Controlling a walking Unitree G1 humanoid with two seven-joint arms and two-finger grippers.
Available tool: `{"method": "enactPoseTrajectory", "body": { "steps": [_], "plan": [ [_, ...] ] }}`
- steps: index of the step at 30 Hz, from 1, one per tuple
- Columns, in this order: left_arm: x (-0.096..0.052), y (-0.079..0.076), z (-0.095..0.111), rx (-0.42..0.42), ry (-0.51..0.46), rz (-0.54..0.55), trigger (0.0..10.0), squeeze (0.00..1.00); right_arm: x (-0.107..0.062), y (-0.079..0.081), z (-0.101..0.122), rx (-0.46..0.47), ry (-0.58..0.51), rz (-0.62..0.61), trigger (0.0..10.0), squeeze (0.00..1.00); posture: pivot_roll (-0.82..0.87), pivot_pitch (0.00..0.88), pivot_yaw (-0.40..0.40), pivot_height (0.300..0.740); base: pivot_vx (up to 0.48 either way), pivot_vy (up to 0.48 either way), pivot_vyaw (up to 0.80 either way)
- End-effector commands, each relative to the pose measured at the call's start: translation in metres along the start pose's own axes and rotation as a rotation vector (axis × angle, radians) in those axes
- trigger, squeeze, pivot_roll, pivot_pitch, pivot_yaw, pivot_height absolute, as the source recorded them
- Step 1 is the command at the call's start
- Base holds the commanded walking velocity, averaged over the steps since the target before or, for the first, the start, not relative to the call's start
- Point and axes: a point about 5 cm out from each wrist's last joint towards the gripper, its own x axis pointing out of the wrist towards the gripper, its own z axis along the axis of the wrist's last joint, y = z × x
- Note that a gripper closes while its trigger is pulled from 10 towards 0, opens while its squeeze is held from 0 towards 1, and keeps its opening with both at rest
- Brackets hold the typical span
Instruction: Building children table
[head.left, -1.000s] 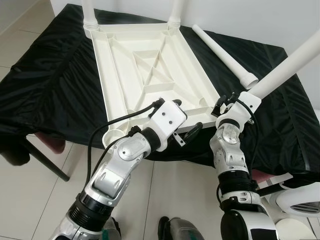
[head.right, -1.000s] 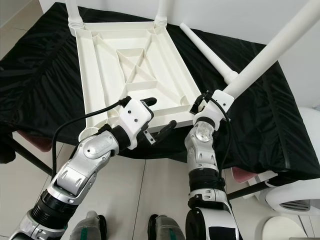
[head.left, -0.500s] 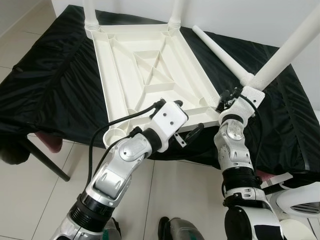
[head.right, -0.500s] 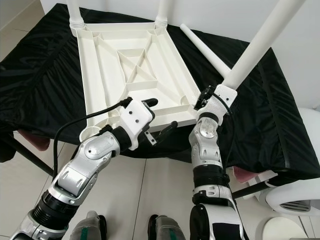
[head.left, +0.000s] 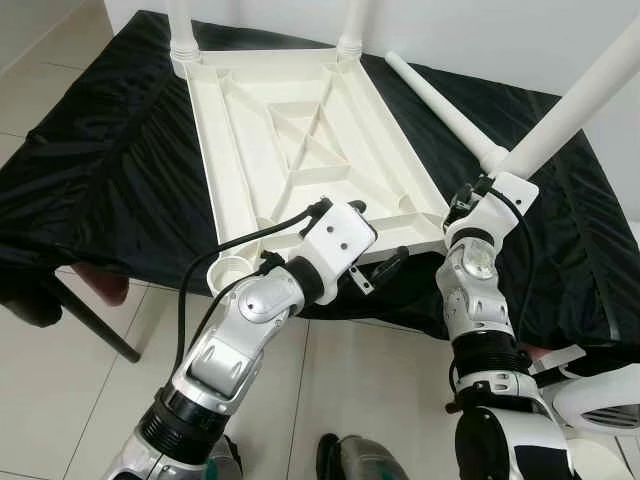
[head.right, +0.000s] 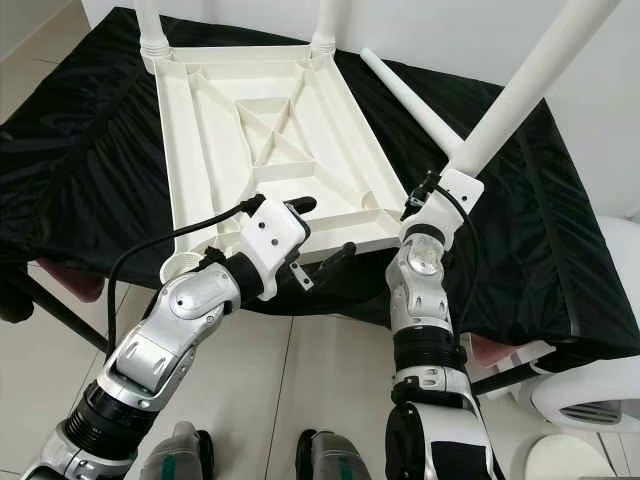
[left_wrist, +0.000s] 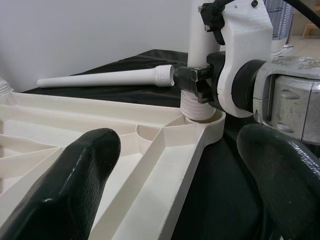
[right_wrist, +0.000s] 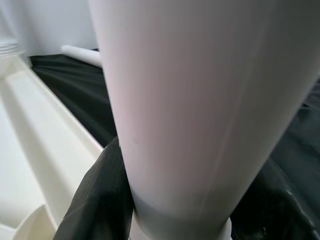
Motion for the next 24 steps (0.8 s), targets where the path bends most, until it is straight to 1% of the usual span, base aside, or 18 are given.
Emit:
{"method": "enactPoseTrajectory", "body": {
  "steps": [1,2,5,6,7,8,9,10,11,12,14,15,17,19,22,23,24],
  "plan": [
    [0.001,-0.005,0.000,0.001,0.005,-0.015,10.0,0.00,0.001,-0.002,-0.001,-0.005,0.010,0.031,0.2,0.00,0.06,0.085,-0.095,0.740,0.000,0.000,0.00],
    [0.001,-0.005,0.000,0.001,0.005,-0.017,10.0,0.00,0.001,-0.002,0.001,-0.010,0.011,0.083,10.0,0.00,0.06,0.083,-0.096,0.740,0.000,0.000,0.00],
    [0.001,-0.005,0.000,0.000,0.005,-0.017,10.0,0.00,0.001,-0.002,0.001,-0.011,0.011,0.093,10.0,0.00,0.06,0.083,-0.096,0.740,0.000,0.000,0.00],
    [0.001,-0.006,-0.001,0.001,0.005,-0.019,10.0,0.00,0.002,-0.003,0.001,-0.011,0.030,0.150,10.0,0.00,0.06,0.080,-0.098,0.740,0.000,0.000,0.00],
    [0.001,-0.006,-0.001,0.001,0.005,-0.019,10.0,0.00,0.002,-0.003,0.001,-0.011,0.030,0.150,10.0,0.00,0.06,0.080,-0.098,0.740,0.000,0.000,0.00],
    [0.001,-0.006,0.000,0.001,0.004,-0.021,10.0,0.00,0.002,-0.003,0.000,-0.016,0.051,0.214,10.0,0.00,0.05,0.080,-0.098,0.740,0.000,0.000,0.00],
    [0.001,-0.006,0.000,0.001,0.004,-0.021,10.0,0.00,0.002,-0.003,0.000,-0.016,0.051,0.214,10.0,0.00,0.05,0.080,-0.098,0.740,0.000,0.000,0.00],
    [0.001,-0.007,0.000,0.001,0.003,-0.025,10.0,0.00,0.004,-0.011,0.000,-0.035,0.097,0.290,10.0,0.00,0.05,0.078,-0.097,0.740,0.000,0.000,0.00],
    [0.001,-0.007,0.000,0.001,0.003,-0.025,10.0,0.00,0.004,-0.011,0.000,-0.035,0.097,0.290,10.0,0.00,0.05,0.078,-0.097,0.740,0.000,0.000,0.00],
    [0.001,-0.007,0.000,0.000,0.003,-0.026,10.0,0.00,0.005,-0.014,0.001,-0.044,0.102,0.299,10.0,0.00,0.05,0.078,-0.097,0.740,0.000,0.000,0.00],
    [0.001,-0.007,0.000,0.000,0.004,-0.028,10.0,0.00,0.008,-0.021,0.004,-0.101,0.100,0.321,10.0,0.00,0.05,0.077,-0.096,0.740,0.000,0.000,0.00],
    [0.001,-0.007,0.000,0.000,0.004,-0.028,10.0,0.00,0.008,-0.021,0.004,-0.101,0.100,0.321,10.0,0.00,0.05,0.077,-0.096,0.740,0.000,0.000,0.00],
    [0.000,-0.008,-0.001,-0.001,0.006,-0.031,10.0,0.00,0.010,-0.030,0.008,-0.147,0.095,0.368,10.0,0.00,0.05,0.076,-0.094,0.740,0.000,0.000,0.00],
    [0.000,-0.008,-0.001,-0.001,0.006,-0.031,10.0,0.00,0.010,-0.030,0.008,-0.147,0.095,0.368,10.0,0.00,0.05,0.076,-0.094,0.740,0.000,0.000,0.00],
    [0.000,-0.008,-0.001,0.000,0.008,-0.033,10.0,0.00,0.012,-0.037,0.012,-0.163,0.089,0.391,10.0,0.00,0.05,0.075,-0.093,0.740,0.000,0.000,0.00],
    [0.000,-0.008,-0.001,0.000,0.008,-0.033,10.0,0.00,0.012,-0.037,0.012,-0.163,0.089,0.391,10.0,0.00,0.05,0.075,-0.093,0.740,0.000,0.000,0.00],
    [0.000,-0.008,-0.001,0.001,0.008,-0.035,10.0,0.00,0.014,-0.041,0.016,-0.174,0.086,0.404,10.0,0.00,0.04,0.074,-0.090,0.740,0.000,0.000,0.00]
  ]
}}
